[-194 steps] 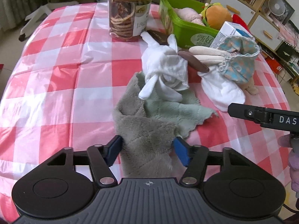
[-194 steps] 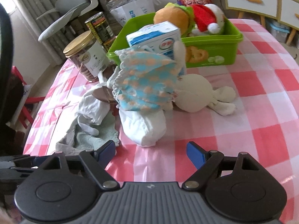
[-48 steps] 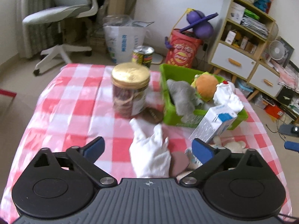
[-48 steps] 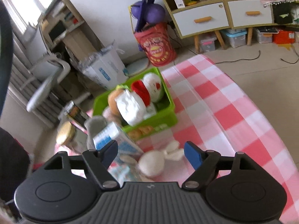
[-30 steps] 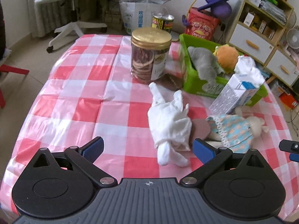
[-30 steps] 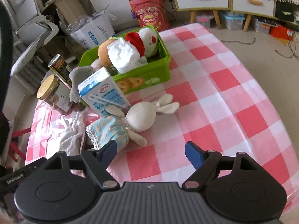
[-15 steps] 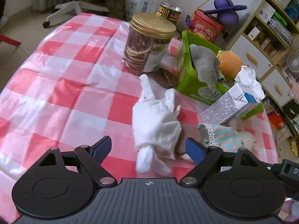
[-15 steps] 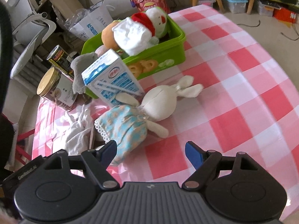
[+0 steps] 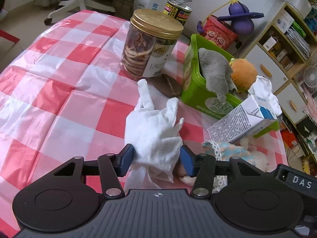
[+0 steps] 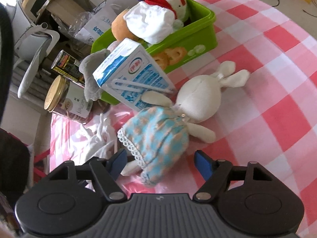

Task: Organize soft objects
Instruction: 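Grasp the white glove with the left gripper while the right grasps the blue-dress bunny plush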

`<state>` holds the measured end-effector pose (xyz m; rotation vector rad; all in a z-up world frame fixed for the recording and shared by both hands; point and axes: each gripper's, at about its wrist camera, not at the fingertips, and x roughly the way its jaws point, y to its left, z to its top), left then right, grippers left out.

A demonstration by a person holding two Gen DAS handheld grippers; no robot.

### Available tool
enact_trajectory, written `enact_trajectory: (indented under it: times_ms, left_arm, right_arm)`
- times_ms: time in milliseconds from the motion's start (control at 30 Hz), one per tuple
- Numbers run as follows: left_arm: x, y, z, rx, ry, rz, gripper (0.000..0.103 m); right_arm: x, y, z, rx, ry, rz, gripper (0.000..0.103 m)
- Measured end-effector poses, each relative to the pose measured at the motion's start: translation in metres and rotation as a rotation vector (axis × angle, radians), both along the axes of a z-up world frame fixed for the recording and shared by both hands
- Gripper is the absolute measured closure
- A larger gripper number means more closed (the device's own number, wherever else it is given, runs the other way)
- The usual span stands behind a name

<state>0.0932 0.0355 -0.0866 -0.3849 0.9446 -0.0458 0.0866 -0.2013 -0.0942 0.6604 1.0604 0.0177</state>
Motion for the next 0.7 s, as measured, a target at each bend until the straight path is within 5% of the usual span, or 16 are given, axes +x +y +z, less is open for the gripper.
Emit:
enact_trajectory:
  times_ms: [200,367,700]
  left_arm:
    - [0.002,0.0,-0.004,-0.006,0.006,0.004,0.064]
    - [0.001,0.0,-0.006,0.012,0.018,-0.019,0.086]
    - [-0.002,0.011,0.002,-0.003,0.007,-0.018,0.093]
  right_arm:
    - [0.006,0.003,-0.01,0.007,0.006,-0.042,0.067]
    - [0.008,0.004,-0.016,-0.007,0.003,-0.027,0.094]
    - [0.0,-0.008,0.002,-0.022,-0.035,-0.004,0.102]
